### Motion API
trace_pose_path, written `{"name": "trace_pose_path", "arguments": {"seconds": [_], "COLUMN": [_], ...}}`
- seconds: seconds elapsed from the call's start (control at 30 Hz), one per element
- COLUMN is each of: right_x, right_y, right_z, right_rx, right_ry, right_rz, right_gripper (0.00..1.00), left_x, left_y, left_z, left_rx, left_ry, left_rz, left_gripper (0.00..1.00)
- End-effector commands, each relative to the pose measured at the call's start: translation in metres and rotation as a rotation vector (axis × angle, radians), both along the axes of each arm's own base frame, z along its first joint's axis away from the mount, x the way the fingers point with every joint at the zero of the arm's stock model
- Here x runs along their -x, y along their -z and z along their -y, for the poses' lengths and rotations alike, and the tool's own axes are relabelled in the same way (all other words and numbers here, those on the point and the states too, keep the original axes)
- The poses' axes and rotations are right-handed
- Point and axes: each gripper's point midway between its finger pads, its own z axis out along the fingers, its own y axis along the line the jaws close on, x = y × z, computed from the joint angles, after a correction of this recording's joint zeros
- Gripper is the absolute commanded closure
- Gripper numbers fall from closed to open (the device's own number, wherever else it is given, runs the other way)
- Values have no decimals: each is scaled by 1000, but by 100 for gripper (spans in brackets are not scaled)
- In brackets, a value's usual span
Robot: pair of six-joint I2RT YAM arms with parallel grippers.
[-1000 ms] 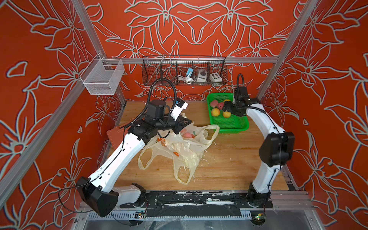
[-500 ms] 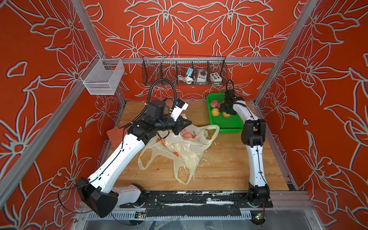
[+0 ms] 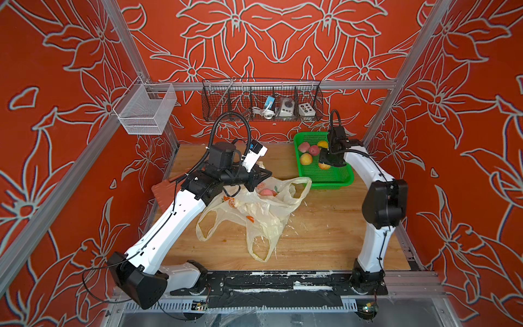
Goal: Place the peach into a plastic bag & tie a knot
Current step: Pick up the peach from the basket, then place the peach in the plastic bag, then adjust the plastic bag at the center of the board.
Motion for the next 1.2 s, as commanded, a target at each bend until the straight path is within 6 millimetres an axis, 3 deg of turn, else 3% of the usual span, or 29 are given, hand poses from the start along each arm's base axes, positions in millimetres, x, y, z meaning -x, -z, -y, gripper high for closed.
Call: {"name": "trace_pose_path", "arguments": {"seconds": [0.0,0.07,0.17,0.27,0.37,0.4,0.47,0.53,0.6,0.7,0.83,0.97,1.17], "right_x": [67,114,159,190,201,199,193,193,197,197,202,226,239], "right_y": [-54,-67,-69,-63,-36,-27,-11,-14,-29,-66,-122,-160,-172], "right_z": [-79,-112,-155,-197,-222,-224,-225,-226,-222,-198,-171,-184,-204], "right_rx": [-164,-273,-394,-452,-443,-440,-421,-416,-424,-443,-593,-696,-653], "right_ry": [-278,-392,-512,-637,-689,-684,-669,-690,-717,-705,-660,-696,-713], "right_rz": [84,64,11,-43,-124,-141,-156,-152,-134,-69,-9,-12,-28], "right_gripper": [68,69,70,69,65,61,39,22,15,15,29,34,36], "left_x": [8,11,14,18,24,26,33,40,50,69,87,85,67], "left_y": [-21,-25,-32,-38,-43,-45,-47,-46,-40,-30,-16,2,14], "left_z": [0,2,5,8,10,11,11,12,13,11,8,9,13], "left_rx": [21,33,61,83,100,107,115,121,118,104,83,59,16], "left_ry": [28,47,70,101,132,145,176,212,263,353,440,464,434], "left_rz": [69,72,74,75,89,95,109,122,134,193,305,359,375], "left_gripper": [100,100,100,100,100,100,100,100,100,100,100,100,100]}}
